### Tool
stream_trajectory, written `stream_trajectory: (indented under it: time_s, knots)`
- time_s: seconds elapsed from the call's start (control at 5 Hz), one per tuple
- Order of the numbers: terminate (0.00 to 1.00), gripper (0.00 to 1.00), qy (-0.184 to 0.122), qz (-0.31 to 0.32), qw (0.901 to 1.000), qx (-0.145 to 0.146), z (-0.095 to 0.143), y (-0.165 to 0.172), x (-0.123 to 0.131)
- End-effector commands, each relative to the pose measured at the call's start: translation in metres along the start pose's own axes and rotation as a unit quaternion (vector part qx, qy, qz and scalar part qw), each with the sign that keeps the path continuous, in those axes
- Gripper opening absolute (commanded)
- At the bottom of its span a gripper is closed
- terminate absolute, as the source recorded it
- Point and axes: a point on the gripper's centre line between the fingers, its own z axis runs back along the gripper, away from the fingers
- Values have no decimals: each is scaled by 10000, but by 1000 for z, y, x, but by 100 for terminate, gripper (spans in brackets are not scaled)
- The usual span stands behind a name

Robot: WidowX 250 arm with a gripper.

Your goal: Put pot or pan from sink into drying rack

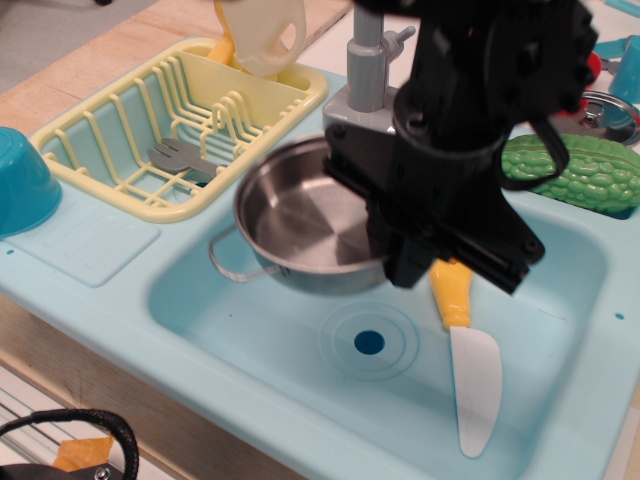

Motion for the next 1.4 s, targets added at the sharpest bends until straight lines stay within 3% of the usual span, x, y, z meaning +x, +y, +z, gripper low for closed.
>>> stream_trajectory:
  time_s: [0.0,1.0,1.2]
  knots:
    - [0,0,-144,-82,9996,216,16,33,24]
    - [0,0,-80,-133,9999,18,-23,115,27]
    - [100,0,-90,-96,9999,48,-25,134,24]
